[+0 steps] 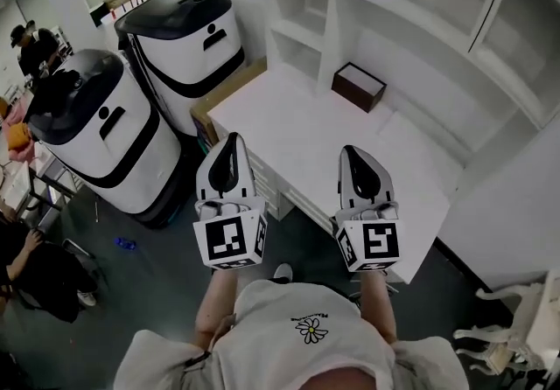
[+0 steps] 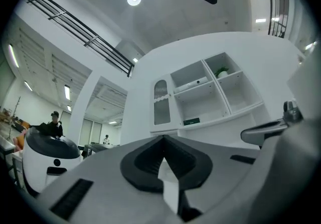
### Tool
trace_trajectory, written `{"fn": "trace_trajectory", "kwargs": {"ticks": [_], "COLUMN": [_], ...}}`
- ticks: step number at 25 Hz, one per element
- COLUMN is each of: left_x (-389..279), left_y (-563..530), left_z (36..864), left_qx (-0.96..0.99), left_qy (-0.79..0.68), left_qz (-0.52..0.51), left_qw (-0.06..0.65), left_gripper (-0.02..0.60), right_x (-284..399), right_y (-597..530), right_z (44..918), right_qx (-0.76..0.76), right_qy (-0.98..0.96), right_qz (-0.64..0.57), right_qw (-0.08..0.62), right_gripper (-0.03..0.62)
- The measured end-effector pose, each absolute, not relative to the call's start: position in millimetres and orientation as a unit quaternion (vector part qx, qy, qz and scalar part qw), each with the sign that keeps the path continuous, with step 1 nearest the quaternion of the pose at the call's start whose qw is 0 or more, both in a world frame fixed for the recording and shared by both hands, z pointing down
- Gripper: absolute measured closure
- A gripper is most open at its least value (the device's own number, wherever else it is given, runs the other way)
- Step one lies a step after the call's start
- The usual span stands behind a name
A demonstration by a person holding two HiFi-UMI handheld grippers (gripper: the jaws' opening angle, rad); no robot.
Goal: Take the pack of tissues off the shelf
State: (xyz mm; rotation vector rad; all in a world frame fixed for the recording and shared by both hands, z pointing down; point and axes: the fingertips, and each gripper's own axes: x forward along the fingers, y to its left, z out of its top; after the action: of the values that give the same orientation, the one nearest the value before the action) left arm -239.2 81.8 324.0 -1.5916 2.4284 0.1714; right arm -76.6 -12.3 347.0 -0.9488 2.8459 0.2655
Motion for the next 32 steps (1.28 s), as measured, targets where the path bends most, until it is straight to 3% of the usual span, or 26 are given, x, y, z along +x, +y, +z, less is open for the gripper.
{"fn": "trace_trajectory", "kwargs": {"ticks": [8, 21, 26, 29, 32], "left_x": [-252.9, -260.4, -249.3, -244.7, -245.3], "left_y": [22.5, -29.6, -62.7, -81.2, -94.1], "left_z": [341.8, 332.5, 335.0, 341.8, 347.9], "left_qx": [-0.561, -0.552, -0.598, -0.615, -0.609], "left_qy": [0.822, 0.826, 0.794, 0.783, 0.789], "left_qz": [0.051, 0.068, 0.078, 0.075, 0.066], "left_qw": [0.083, 0.087, 0.074, 0.057, 0.044], "left_gripper": [0.581, 0.576, 0.268, 0.194, 0.162], "right_x": [-101.0, -107.8, -97.2, -91.7, -88.1], "right_y": [-74.7, -124.7, -144.7, -154.6, -161.5], "right_z": [343.8, 341.3, 344.6, 343.5, 343.1], "right_qx": [-0.329, -0.314, -0.328, -0.336, -0.340], "right_qy": [0.938, 0.943, 0.938, 0.935, 0.934], "right_qz": [0.090, 0.080, 0.075, 0.073, 0.072], "right_qw": [0.066, 0.081, 0.080, 0.084, 0.086], "right_gripper": [0.591, 0.591, 0.591, 0.591, 0.592]}}
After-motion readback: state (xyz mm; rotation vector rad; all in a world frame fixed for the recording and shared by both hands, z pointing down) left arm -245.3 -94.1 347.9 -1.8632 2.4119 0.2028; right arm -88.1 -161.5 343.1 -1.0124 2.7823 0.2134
